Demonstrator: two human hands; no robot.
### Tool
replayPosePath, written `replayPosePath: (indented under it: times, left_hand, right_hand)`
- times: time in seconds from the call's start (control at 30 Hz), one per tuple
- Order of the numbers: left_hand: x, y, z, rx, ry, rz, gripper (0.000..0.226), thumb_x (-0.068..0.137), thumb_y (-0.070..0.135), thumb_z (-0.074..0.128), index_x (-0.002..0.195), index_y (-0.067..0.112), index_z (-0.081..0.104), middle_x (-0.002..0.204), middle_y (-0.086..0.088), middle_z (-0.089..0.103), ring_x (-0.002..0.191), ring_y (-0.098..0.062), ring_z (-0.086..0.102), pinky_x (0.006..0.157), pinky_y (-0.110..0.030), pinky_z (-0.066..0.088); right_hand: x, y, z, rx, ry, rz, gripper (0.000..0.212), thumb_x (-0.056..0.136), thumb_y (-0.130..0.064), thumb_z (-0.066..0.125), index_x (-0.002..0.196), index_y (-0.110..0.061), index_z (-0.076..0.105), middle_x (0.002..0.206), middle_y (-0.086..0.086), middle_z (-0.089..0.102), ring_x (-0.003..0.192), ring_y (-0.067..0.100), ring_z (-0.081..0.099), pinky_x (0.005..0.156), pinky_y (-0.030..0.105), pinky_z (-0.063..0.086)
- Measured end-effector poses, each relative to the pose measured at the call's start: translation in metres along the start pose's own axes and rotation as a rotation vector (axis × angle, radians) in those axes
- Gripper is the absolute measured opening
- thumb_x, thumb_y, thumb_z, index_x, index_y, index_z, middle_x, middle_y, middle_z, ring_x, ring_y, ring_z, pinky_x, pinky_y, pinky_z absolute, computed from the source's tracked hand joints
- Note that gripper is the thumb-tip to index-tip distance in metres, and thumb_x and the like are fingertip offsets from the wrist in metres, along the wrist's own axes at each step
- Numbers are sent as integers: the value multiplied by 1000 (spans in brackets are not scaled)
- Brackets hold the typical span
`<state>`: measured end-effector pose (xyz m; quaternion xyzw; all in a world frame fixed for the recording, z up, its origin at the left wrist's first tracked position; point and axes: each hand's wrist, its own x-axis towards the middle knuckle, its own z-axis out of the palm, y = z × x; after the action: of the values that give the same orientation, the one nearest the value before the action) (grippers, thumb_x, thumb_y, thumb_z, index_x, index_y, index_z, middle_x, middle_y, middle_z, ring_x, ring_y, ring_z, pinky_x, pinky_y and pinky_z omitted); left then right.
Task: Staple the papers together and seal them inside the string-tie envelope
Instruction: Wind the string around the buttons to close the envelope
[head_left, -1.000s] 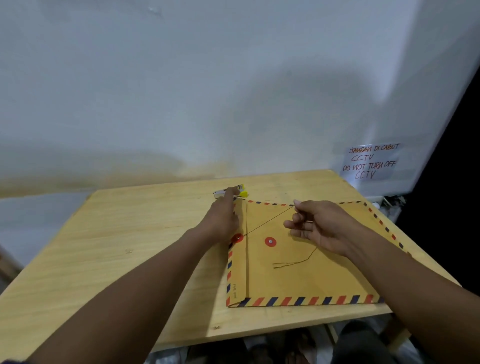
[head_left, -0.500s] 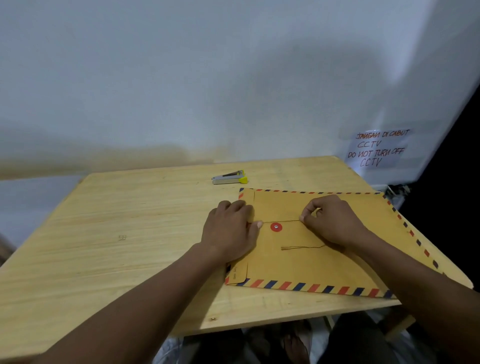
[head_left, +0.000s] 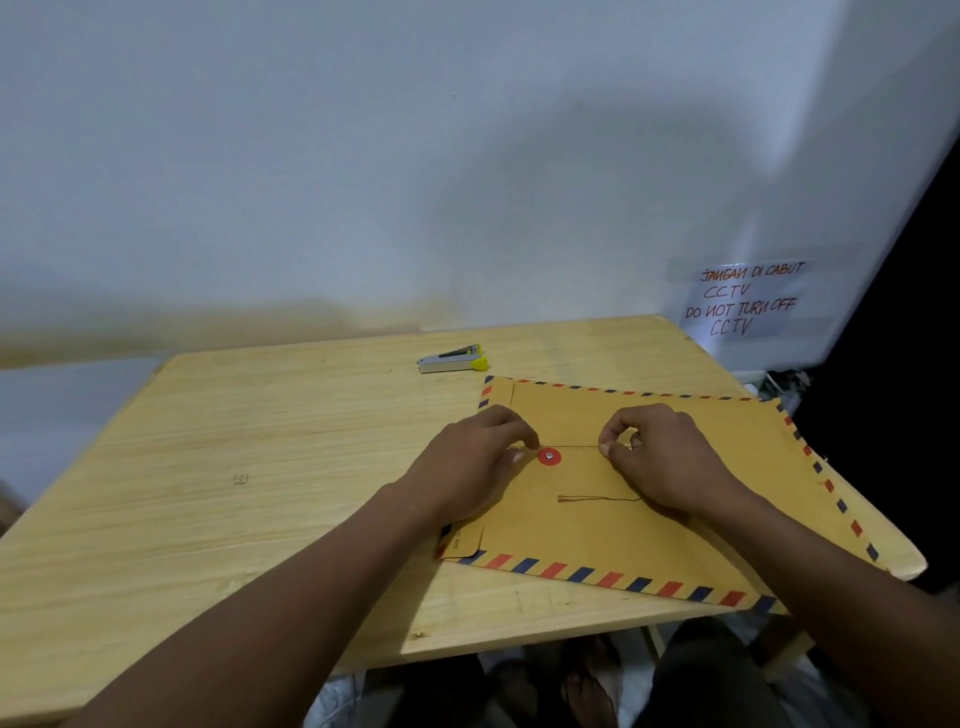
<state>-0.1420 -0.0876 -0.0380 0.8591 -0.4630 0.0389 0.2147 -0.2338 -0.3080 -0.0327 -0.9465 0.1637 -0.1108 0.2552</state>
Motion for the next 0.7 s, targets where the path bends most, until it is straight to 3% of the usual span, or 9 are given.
replayPosePath:
  times: [0.1,0.23,0.47,0.6,0.7]
  left_hand:
    - [0,1,-2,19,-11,31,27,100,20,54,122,27,69,135,2,57,116,-17,58,91,-34,51]
    - [0,-2,-2,15,2,48,28,100,19,54,121,27,71,128,2,61,111,-17,60,86,-32,52]
    - [1,-4,2,24,33,68,27,97,19,57,116,27,74,122,3,64,105,-15,62,82,-36,55]
    - [1,-3,3,24,29,69,26,99,21,56,118,29,72,123,5,62,103,-14,62,80,-29,52]
    - [2,-1,1,47,11,75,27,100,22,54,120,27,70,128,4,57,103,-18,62,82,-36,54]
  right_hand:
    - [1,-2,0,-26,-9,-7,6,91,-31,63,87,-33,68,94,-4,60,94,16,56,75,35,53]
    - [0,-3,-3,-57,-37,-48,7,93,-30,61,92,-30,68,93,-7,58,96,16,56,77,35,53]
    - [-9,-4,-10,-256,-63,-201,8,95,-32,57,97,-38,62,73,-15,46,81,15,50,55,25,33]
    - [-16,-5,-10,-367,-70,-255,18,97,-36,52,110,-38,64,82,-7,54,80,15,52,54,26,31]
    - [-11,-4,-10,-344,-40,-234,17,97,-35,53,109,-38,64,87,-7,59,80,14,53,55,25,33]
